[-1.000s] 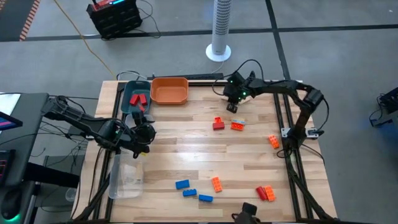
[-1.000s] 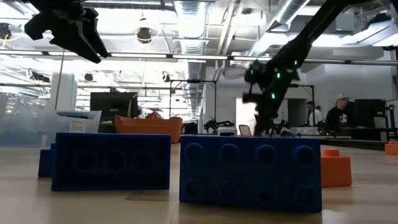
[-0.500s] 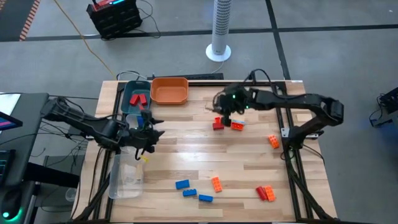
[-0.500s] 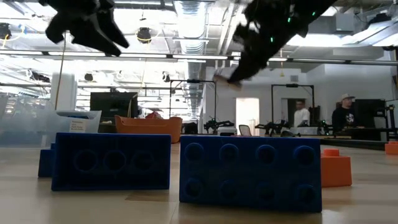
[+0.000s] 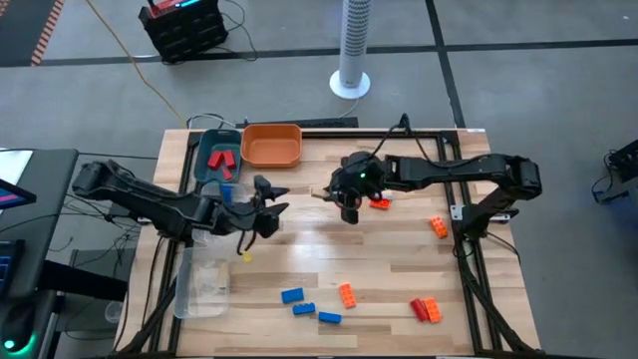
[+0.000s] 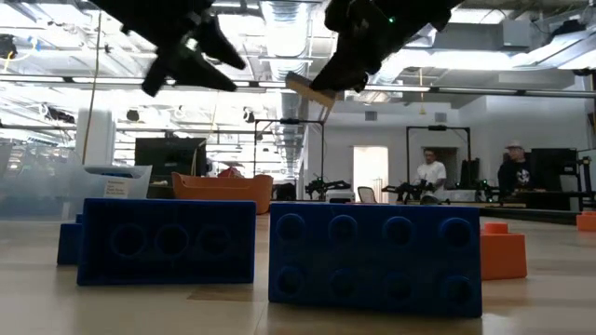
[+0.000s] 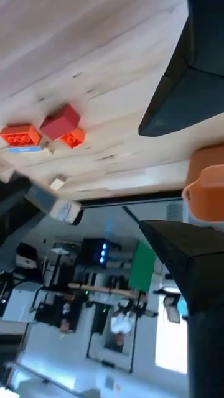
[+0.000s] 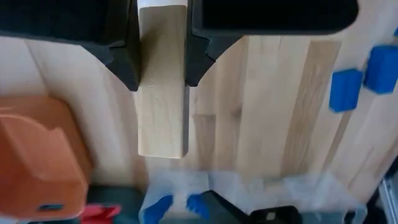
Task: Sort blocks
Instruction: Put the wooden brown block into the bottom transparent bin
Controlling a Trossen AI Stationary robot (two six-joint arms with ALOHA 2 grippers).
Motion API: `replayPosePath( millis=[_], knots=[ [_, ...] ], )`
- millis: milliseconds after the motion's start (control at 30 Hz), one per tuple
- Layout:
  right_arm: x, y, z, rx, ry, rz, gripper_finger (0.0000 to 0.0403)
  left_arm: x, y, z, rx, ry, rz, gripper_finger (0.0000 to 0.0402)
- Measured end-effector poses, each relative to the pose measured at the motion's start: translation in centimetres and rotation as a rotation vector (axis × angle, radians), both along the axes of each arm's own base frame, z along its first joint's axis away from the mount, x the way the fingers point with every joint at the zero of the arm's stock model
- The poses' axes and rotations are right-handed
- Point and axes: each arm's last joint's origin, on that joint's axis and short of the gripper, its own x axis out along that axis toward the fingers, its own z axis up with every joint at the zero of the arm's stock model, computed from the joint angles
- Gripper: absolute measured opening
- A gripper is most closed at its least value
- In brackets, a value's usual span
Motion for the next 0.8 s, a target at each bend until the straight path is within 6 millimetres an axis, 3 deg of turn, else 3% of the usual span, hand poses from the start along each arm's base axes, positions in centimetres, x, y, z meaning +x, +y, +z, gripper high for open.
replayPosePath(
  millis=[267,600,700,800],
  knots=[
    [3.0,0.7,-0.5,0.004,0.069,0.033,0.0064,3.1,0.1,-1.4,0.095,0.074,-0.006,0.0225],
    [5.3,0.5,-0.3,0.000,0.071,0.037,0.0064,5.2,0.0,-2.9,0.198,0.194,-0.037,0.0223],
    [5.3,0.5,-0.4,0.004,0.072,0.034,0.0064,5.5,0.0,-3.0,0.215,0.197,-0.044,0.0202],
    [5.4,0.5,-0.2,0.035,0.060,0.014,0.0064,5.7,0.3,-2.7,0.207,0.159,-0.031,0.0154]
  ],
)
